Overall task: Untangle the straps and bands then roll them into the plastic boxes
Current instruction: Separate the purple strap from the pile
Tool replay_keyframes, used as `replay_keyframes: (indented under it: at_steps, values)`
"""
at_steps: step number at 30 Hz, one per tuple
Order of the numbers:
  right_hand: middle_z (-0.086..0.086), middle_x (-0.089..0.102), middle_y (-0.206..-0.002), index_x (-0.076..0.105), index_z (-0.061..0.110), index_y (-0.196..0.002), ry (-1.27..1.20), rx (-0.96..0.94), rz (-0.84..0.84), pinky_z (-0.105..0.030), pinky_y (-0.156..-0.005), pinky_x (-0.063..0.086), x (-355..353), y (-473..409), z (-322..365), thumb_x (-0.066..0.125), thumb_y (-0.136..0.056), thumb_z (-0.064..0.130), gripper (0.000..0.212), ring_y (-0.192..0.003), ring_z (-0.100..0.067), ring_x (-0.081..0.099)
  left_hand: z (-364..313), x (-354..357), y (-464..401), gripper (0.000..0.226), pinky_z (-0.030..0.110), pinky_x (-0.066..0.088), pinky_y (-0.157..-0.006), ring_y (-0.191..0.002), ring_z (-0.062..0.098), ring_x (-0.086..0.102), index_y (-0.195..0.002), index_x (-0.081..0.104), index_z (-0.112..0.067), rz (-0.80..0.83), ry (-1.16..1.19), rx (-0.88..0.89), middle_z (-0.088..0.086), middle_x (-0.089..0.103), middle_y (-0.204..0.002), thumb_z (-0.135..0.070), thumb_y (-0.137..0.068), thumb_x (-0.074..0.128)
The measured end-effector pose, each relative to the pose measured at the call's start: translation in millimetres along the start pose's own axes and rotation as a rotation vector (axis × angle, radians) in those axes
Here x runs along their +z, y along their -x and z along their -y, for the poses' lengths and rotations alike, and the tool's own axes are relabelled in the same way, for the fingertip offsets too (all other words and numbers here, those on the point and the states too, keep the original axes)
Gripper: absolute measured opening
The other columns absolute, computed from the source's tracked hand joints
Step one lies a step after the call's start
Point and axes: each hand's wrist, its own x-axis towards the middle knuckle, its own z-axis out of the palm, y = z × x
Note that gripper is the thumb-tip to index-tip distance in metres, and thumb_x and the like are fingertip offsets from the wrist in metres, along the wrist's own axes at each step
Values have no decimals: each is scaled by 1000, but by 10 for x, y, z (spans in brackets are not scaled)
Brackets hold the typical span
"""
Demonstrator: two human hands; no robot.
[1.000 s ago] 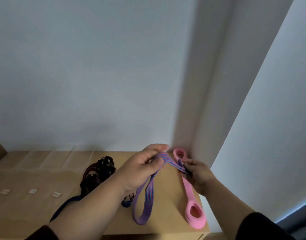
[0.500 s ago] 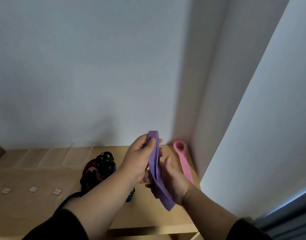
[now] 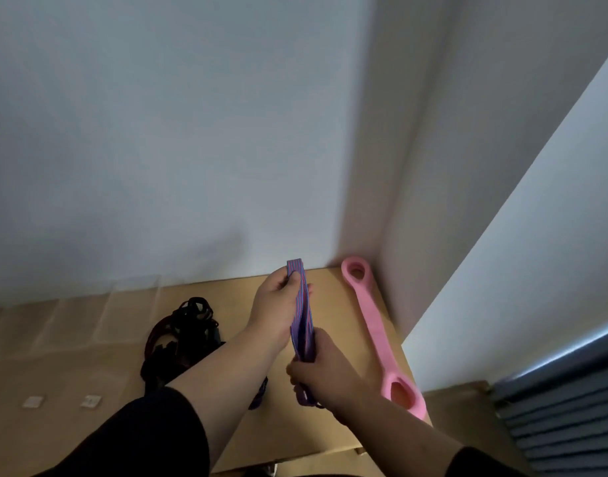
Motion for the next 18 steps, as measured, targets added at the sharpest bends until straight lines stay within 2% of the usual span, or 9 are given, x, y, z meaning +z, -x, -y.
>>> replay_keyframes:
  at_steps: [2, 4, 6, 8, 10, 12, 13, 16, 18]
  values:
    - [-9, 61, -80, 46, 19, -96, 164, 67, -60, -32, -50, 44, -56, -170, -94, 61, -78, 18, 23, -57, -17, 58, 103, -38, -239, 14, 36, 53, -80, -82, 22, 70, -86, 71, -12, 45, -140, 24, 6, 71, -84, -13, -96, 61]
    - [-7, 63, -83, 48, 19, -94, 326, 119, -84, -35, -59, 47, -143, -320, -179, 61, -79, 28, 22, -66, -19, 58, 227, -77, -470, 10, 33, 46, -77, -79, 19, 61, -87, 72, -7, 56, -272, 21, 7, 68, -83, -12, -91, 66]
    - [1, 64, -76, 50, 21, -91, 412, 185, -82, -28, -60, 44, -216, -448, -261, 60, -84, 29, 14, -64, -15, 56, 369, -113, -696, 7, 33, 44, -74, -77, 18, 57, -87, 71, -6, 51, -329, -37, 8, 66, -83, -11, -91, 67]
    - [3, 64, -70, 52, 23, -86, 423, 246, -97, -24, -54, 44, -245, -543, -362, 58, -85, 26, 7, -59, -12, 55, 486, -125, -909, 9, 37, 49, -71, -74, 21, 61, -85, 65, -11, 39, -381, -111, 9, 67, -82, -17, -87, 72]
    - [-2, 66, -71, 55, 20, -79, 418, 269, -138, -31, -54, 49, -229, -631, -481, 58, -81, 29, 9, -60, -17, 58, 576, -137, -1092, 28, 38, 51, -71, -71, 22, 64, -82, 53, -17, 35, -429, -181, 9, 68, -84, -27, -78, 78]
    - [-8, 69, -76, 58, 16, -77, 401, 252, -189, -40, -58, 52, -205, -726, -588, 59, -75, 33, 17, -61, -21, 61, 632, -116, -1235, 26, 32, 51, -72, -71, 20, 64, -78, 53, -21, 70, -473, -168, 5, 69, -82, -24, -79, 79]
    - [-9, 68, -78, 59, 15, -78, 400, 249, -213, -39, -57, 51, -195, -771, -616, 60, -75, 32, 17, -61, -20, 60, 649, -86, -1289, 20, 28, 51, -72, -71, 16, 64, -78, 58, -22, 93, -479, -152, 0, 69, -81, -17, -83, 77]
    - [-2, 64, -74, 55, 21, -78, 388, 219, -263, -21, -50, 38, -180, -891, -636, 65, -82, 27, 12, -60, -12, 54, 748, -25, -1473, 9, 12, 47, -61, -70, 7, 61, -86, 70, -19, 103, -516, -108, -7, 69, -78, -11, -88, 72]
    - [3, 57, -73, 50, 24, -73, 428, 207, -294, -20, -48, 32, -182, -973, -692, 65, -84, 30, 19, -58, -10, 48, 827, -11, -1592, 11, 16, 49, -67, -74, 9, 63, -82, 72, -22, 92, -530, -102, -4, 72, -79, -12, -85, 75]
